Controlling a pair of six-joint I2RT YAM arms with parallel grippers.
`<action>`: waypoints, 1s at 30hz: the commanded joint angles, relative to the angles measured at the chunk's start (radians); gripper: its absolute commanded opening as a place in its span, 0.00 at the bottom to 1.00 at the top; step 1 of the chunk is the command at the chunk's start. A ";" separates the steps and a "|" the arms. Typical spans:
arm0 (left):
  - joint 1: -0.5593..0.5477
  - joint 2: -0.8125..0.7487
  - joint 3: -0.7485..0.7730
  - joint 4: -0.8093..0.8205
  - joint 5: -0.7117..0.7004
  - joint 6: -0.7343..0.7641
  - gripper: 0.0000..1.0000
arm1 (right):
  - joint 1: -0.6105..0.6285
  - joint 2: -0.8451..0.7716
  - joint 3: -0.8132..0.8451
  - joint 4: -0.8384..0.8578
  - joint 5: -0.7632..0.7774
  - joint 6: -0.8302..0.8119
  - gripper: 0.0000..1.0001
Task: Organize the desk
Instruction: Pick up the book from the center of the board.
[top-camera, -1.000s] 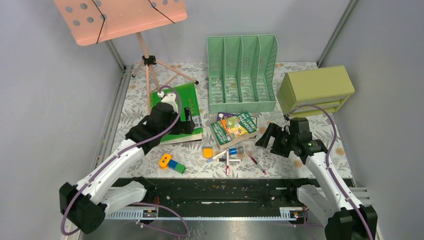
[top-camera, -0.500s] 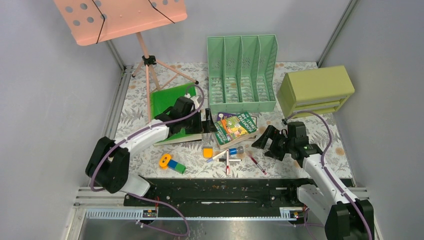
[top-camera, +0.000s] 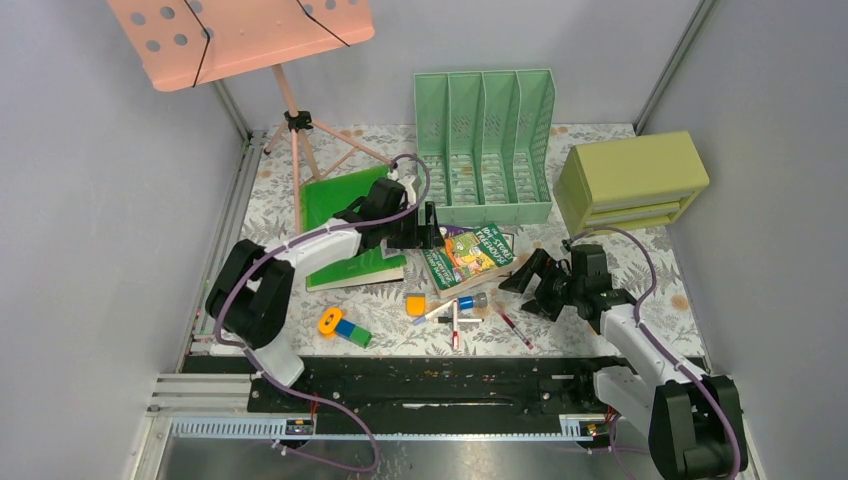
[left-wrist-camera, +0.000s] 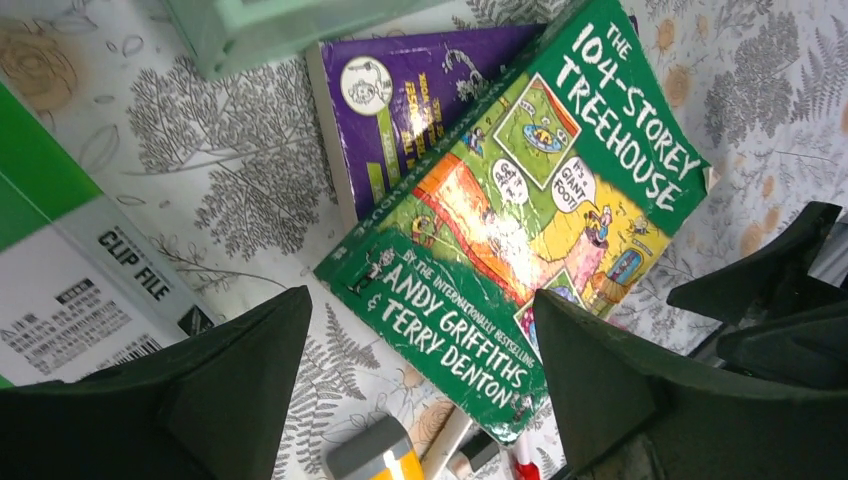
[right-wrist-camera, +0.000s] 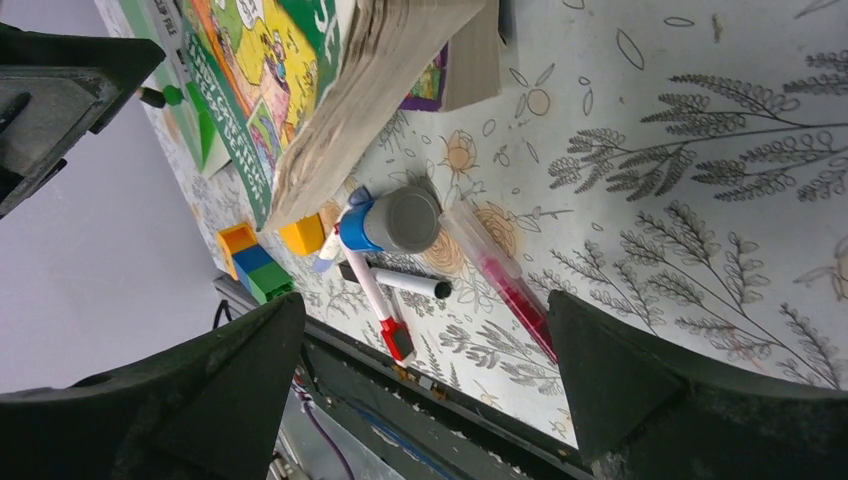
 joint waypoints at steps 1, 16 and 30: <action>-0.007 0.024 0.078 0.063 -0.066 0.075 0.82 | -0.002 0.030 0.002 0.098 -0.032 0.046 0.99; -0.058 0.105 0.077 0.093 0.088 0.068 0.63 | -0.002 0.204 0.052 0.287 -0.066 0.137 0.99; -0.103 0.028 0.005 0.096 0.103 -0.018 0.49 | -0.002 0.388 0.050 0.522 -0.135 0.229 0.83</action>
